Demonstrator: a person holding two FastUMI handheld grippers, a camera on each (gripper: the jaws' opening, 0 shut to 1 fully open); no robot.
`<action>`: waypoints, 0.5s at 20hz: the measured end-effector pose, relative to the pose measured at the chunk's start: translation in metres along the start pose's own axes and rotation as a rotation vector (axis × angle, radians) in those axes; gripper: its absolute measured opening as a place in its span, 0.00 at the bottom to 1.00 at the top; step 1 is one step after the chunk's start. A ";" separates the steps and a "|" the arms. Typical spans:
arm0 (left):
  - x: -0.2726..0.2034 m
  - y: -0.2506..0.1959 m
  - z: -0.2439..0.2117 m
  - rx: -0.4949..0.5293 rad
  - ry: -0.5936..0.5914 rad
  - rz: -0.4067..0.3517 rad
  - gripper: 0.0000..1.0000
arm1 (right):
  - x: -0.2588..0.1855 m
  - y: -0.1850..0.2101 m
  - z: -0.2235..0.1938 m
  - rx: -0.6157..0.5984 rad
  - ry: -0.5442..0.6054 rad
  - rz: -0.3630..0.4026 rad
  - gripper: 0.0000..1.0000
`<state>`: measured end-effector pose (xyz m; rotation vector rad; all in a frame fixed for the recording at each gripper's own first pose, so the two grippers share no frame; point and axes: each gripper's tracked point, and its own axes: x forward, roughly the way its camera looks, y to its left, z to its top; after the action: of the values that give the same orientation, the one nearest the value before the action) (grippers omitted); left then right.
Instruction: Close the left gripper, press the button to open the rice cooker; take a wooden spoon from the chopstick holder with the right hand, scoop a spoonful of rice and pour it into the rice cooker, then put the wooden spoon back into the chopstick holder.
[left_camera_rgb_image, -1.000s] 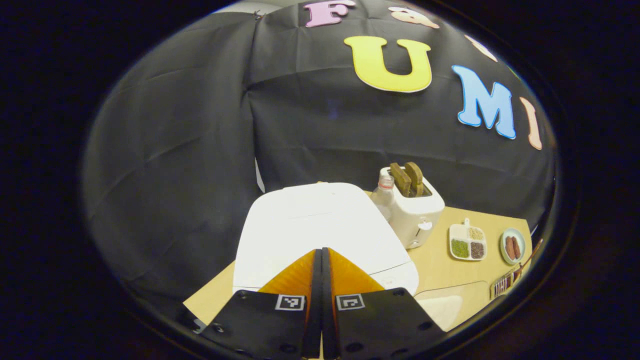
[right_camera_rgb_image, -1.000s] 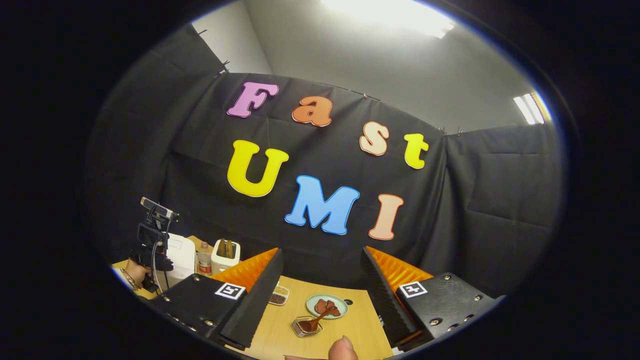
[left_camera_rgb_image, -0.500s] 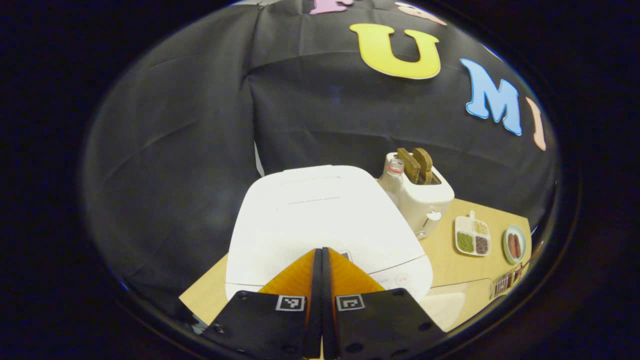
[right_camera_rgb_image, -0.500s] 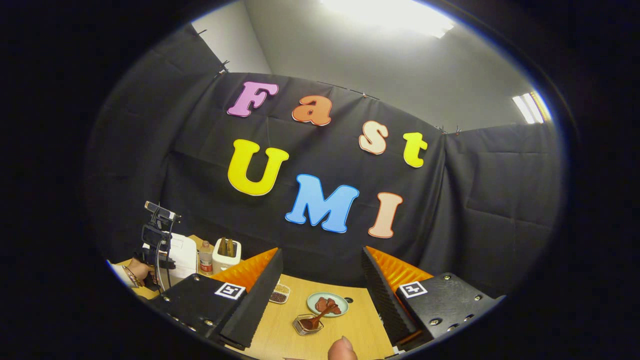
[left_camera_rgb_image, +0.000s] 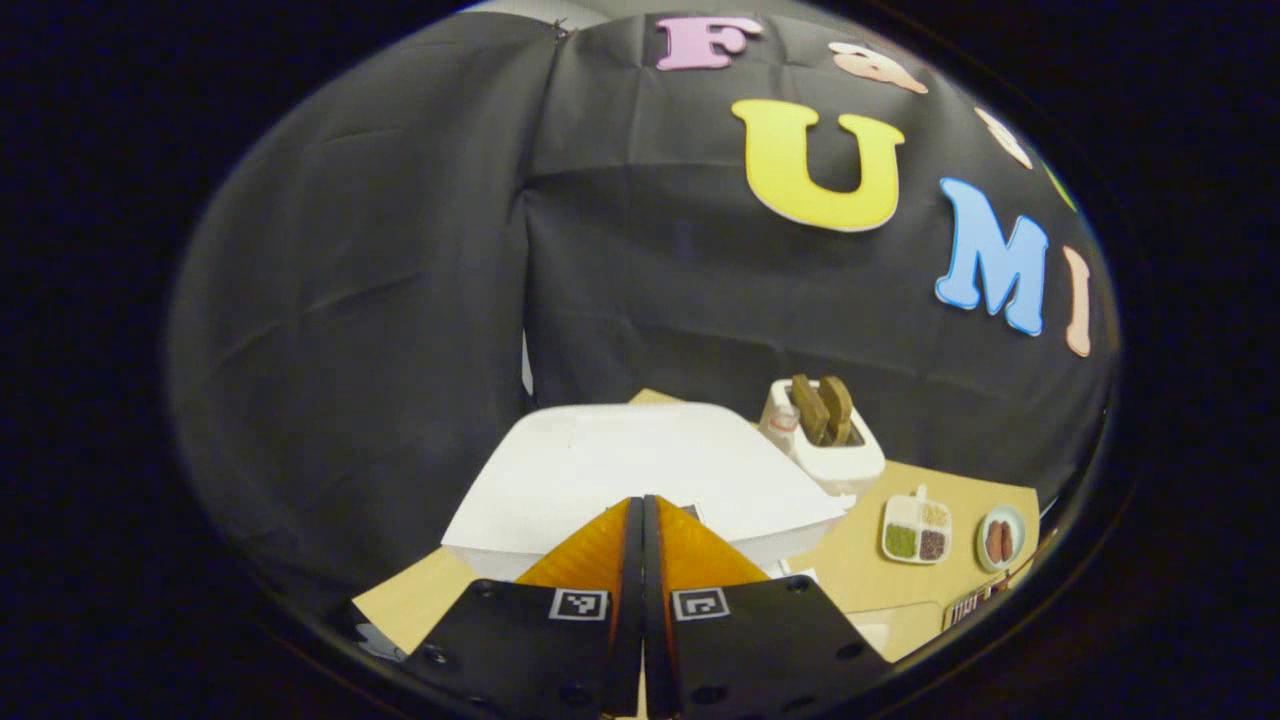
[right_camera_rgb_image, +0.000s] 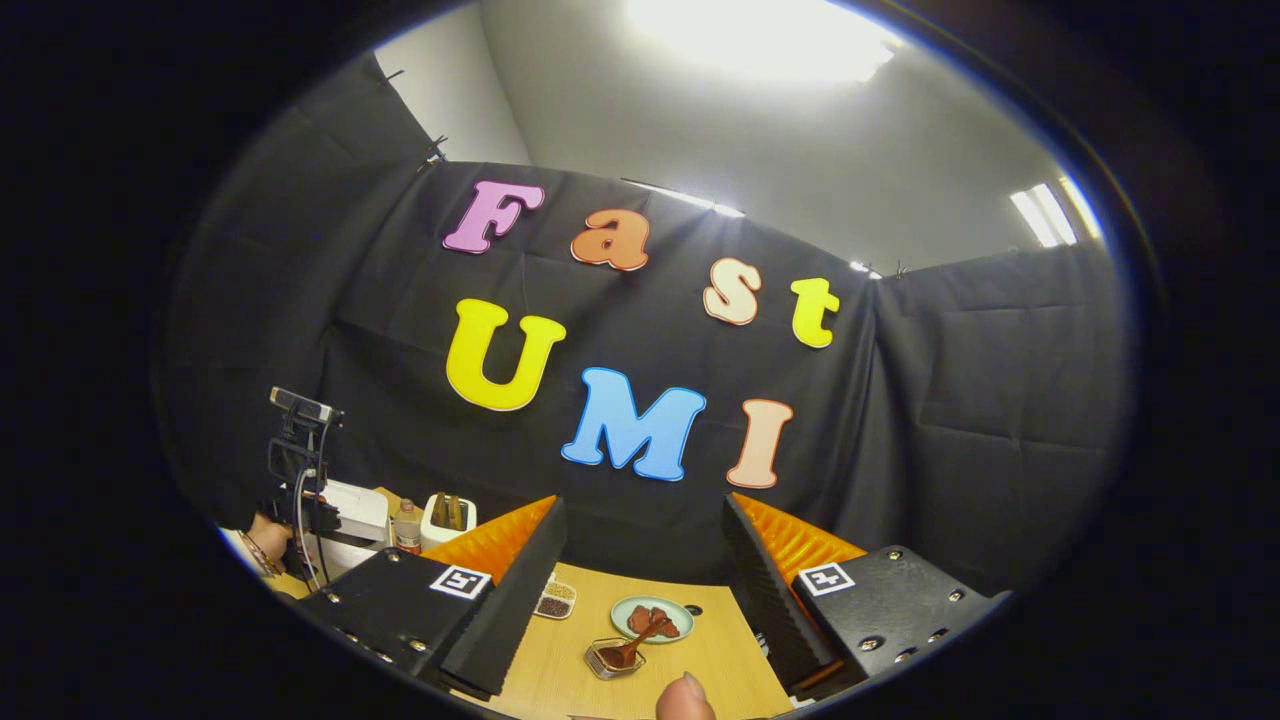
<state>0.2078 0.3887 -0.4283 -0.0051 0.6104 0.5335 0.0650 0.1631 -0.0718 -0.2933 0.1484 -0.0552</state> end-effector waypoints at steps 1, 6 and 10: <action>-0.002 0.002 0.014 -0.004 -0.035 -0.002 0.10 | 0.000 0.000 -0.001 0.009 0.006 0.000 0.96; -0.018 0.006 0.041 -0.111 -0.067 -0.033 0.11 | 0.002 -0.007 -0.003 0.053 0.020 0.001 0.96; -0.043 0.011 0.052 -0.121 -0.118 -0.045 0.08 | 0.002 -0.017 -0.012 0.066 0.029 -0.013 0.96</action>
<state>0.2010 0.3861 -0.3607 -0.1008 0.4613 0.5224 0.0647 0.1430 -0.0789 -0.2277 0.1732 -0.0766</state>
